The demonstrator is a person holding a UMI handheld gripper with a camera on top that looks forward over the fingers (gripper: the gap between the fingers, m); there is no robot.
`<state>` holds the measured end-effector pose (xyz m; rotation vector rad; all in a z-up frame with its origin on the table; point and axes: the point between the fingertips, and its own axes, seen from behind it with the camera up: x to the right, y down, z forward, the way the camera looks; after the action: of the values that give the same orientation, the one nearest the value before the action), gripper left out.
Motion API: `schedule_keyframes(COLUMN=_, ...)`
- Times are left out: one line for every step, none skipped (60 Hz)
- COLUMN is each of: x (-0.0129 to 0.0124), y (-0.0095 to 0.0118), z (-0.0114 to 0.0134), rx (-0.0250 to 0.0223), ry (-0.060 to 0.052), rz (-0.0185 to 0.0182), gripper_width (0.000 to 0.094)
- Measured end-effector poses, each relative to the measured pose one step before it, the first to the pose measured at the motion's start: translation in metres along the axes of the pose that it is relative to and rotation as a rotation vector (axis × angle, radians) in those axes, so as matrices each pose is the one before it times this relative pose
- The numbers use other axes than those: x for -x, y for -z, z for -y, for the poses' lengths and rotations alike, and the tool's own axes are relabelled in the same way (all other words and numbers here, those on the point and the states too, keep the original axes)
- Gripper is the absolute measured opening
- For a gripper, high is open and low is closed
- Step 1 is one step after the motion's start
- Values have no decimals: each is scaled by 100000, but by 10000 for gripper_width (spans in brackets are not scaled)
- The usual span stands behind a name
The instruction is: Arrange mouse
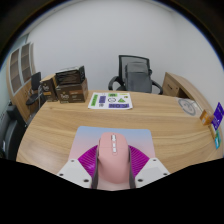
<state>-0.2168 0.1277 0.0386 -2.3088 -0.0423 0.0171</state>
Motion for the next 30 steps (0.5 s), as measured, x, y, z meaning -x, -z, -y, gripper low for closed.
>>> schedule_keyframes(x=75, y=-448, z=-40, rx=683, ry=-109, rz=381, gripper_width=419)
schedule_keyframes(x=107, y=-438, z=-74, rx=730, ry=-292, rz=467, gripper_width=419)
schedule_keyframes(x=25, y=-578, z=-198, rx=576, ry=0, rz=458, gripper_width=420)
schedule_keyframes(x=42, y=-254, z=-132, rx=1005, ry=-136, rz=407, gripper_width=419)
schedule_keyframes(x=-4, y=-370, z=-200, rx=1129, ry=-65, rz=319, gripper_width=419)
schedule_keyframes(x=-13, y=-334, z=-238, rx=1084, ry=13, rz=116, gripper_width=420)
schedule_keyframes(x=-35, y=-299, z=-210, rx=998, ry=131, rz=-24, gripper_width=420)
schedule_keyframes(x=-12, y=-285, z=-196, rx=767, ry=291, rz=8, gripper_width=420)
schedule_keyframes(x=-9, y=-138, z=-324, rx=437, ry=342, rz=145, gripper_width=419)
schedule_keyframes(x=15, y=-242, z=-194, rx=558, ry=481, rz=-96, gripper_width=419)
schedule_keyframes(x=0, y=-297, z=-277, rx=865, ry=391, rz=-10, gripper_width=421)
schedule_keyframes(x=0, y=-278, z=-476, rx=1253, ry=423, rz=16, gripper_width=421)
schedule_keyframes(x=57, y=-65, z=-139, rx=422, ry=310, rz=207, gripper_width=422)
schedule_keyframes(x=-30, y=-70, z=233, rx=-1279, ry=477, rz=81, gripper_width=422)
schedule_keyframes(x=-50, y=-96, z=-25, rx=-717, ry=1225, rz=-35, gripper_width=420)
schedule_keyframes(x=-37, y=-1, z=-164, rx=301, ry=1293, rz=-48, gripper_width=421)
schedule_keyframes(x=-42, y=36, z=-9, rx=91, ry=816, rz=70, gripper_width=421)
schedule_keyframes(x=-45, y=-20, z=27, rx=-183, ry=542, rz=-67, gripper_width=421)
schedule_keyframes(x=-22, y=-15, z=-43, rx=169, ry=210, rz=55, gripper_width=421)
schedule_keyframes(x=-16, y=-6, z=-33, rx=204, ry=-89, rz=61, gripper_width=424)
schedule_keyframes(x=-7, y=1, z=23, rx=68, ry=-345, rz=44, gripper_width=425)
schedule_keyframes(x=1, y=2, z=4, rx=169, ry=-441, rz=28, gripper_width=431)
schedule_keyframes(x=38, y=-14, z=-7, rx=236, ry=-435, rz=105, gripper_width=450)
schedule_keyframes(x=41, y=-32, z=69, rx=246, ry=-187, rz=-103, gripper_width=463)
schedule_keyframes(x=43, y=2, z=1, rx=325, ry=-59, rz=-84, gripper_width=485)
schedule_keyframes(x=-1, y=-12, z=-35, rx=386, ry=-11, rz=-177, gripper_width=502)
schedule_keyframes(x=-12, y=-44, z=-77, rx=700, ry=48, rz=-204, gripper_width=526)
schedule_keyframes(x=-35, y=-44, z=-73, rx=802, ry=28, rz=-278, gripper_width=541)
schedule_keyframes(x=29, y=-29, z=-64, rx=904, ry=54, rz=-34, gripper_width=567)
schedule_keyframes(x=13, y=35, z=34, rx=322, ry=-329, rz=1, gripper_width=598)
